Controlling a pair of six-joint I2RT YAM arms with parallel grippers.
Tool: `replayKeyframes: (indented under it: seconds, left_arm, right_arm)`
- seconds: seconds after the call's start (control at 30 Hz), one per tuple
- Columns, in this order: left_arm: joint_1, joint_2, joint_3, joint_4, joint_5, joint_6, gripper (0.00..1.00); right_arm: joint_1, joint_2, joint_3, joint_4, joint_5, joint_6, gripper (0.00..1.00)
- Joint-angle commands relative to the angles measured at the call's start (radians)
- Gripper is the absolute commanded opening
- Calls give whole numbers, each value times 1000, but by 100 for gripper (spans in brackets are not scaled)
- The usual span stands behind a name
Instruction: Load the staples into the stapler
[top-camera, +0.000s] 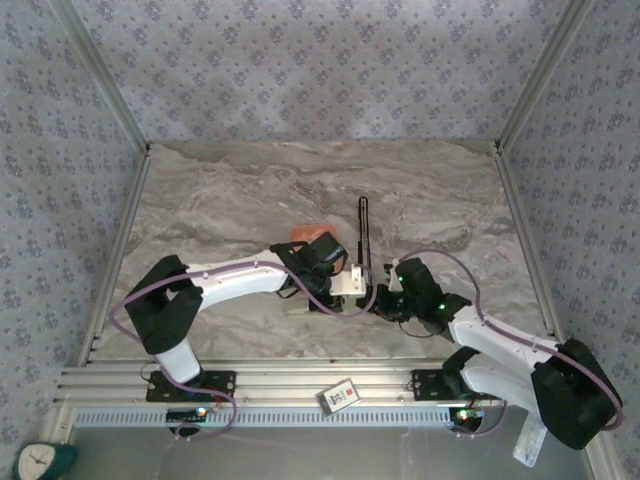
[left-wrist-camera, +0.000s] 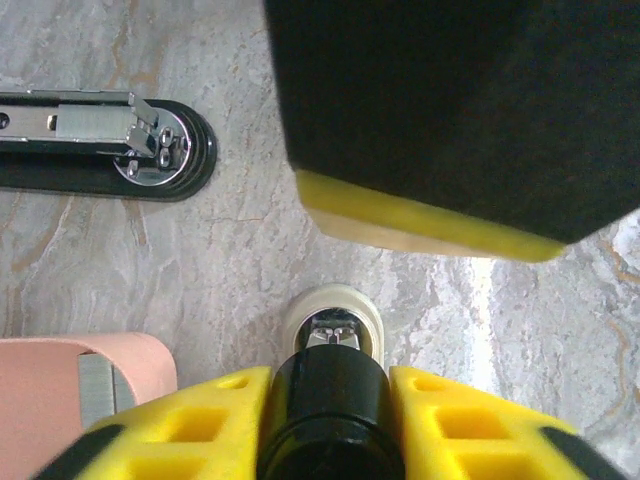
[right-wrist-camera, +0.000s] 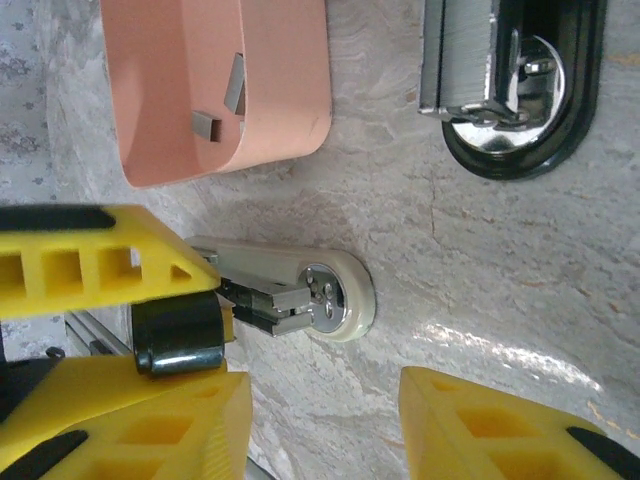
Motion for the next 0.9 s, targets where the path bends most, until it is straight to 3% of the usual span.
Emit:
replayKeyframes:
  seconds: [0.0, 0.2, 0.47, 0.87]
  left_arm:
    - [-11, -25, 3, 13, 54, -4, 44]
    - [-2, -158, -77, 52, 42, 12, 58]
    - [30, -260, -194, 28, -7, 58, 58]
    - [40, -199, -243, 97, -60, 57, 56]
  right_arm:
    - [-4, -16, 12, -61, 1, 5, 46]
    - [9, 9, 52, -48, -3, -4, 50]
    - [62, 138, 133, -14, -22, -23, 54]
    - [77, 228, 176, -12, -43, -55, 55]
